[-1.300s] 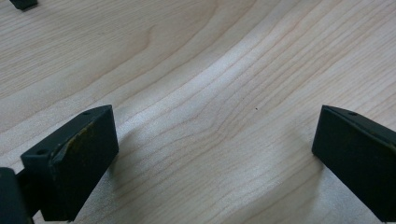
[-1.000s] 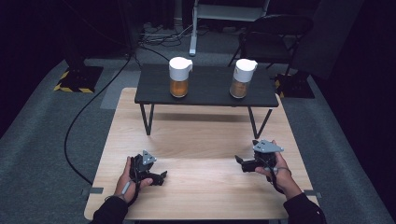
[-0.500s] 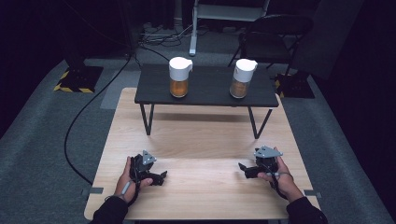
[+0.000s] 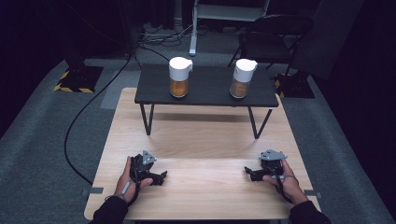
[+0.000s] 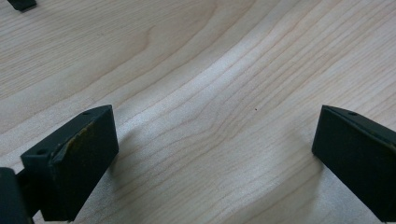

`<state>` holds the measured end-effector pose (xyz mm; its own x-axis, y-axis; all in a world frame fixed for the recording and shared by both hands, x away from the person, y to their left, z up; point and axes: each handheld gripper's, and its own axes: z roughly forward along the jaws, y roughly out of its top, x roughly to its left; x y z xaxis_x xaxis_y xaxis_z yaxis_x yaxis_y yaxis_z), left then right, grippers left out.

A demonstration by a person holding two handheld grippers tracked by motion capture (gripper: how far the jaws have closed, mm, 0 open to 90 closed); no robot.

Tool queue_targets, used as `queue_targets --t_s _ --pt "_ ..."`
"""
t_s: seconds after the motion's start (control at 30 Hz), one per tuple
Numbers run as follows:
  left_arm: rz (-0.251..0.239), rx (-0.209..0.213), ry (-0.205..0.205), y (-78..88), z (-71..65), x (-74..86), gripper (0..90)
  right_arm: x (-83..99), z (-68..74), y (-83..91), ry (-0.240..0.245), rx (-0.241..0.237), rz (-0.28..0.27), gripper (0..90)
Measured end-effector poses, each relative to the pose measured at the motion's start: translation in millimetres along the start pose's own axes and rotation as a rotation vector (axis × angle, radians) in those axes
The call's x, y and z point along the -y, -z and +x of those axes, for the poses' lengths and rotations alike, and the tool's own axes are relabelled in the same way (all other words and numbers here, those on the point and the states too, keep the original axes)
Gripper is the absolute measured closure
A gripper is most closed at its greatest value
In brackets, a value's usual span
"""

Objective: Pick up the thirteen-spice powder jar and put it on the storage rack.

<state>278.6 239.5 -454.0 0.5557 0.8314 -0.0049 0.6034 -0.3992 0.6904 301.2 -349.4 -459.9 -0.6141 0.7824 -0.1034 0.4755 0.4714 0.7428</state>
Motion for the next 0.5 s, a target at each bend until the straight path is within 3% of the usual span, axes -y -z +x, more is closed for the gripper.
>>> queue_targets --t_s 0.37,0.5 --pt "0.0 0.0 -0.001 -0.1 0.0 -0.2 0.4 4.3 -18.9 6.0 -0.077 -0.043 0.035 0.6" --pt "0.0 0.0 -0.001 -0.1 0.0 -0.1 0.4 5.4 -20.5 7.1 -0.084 -0.04 0.037 0.5"
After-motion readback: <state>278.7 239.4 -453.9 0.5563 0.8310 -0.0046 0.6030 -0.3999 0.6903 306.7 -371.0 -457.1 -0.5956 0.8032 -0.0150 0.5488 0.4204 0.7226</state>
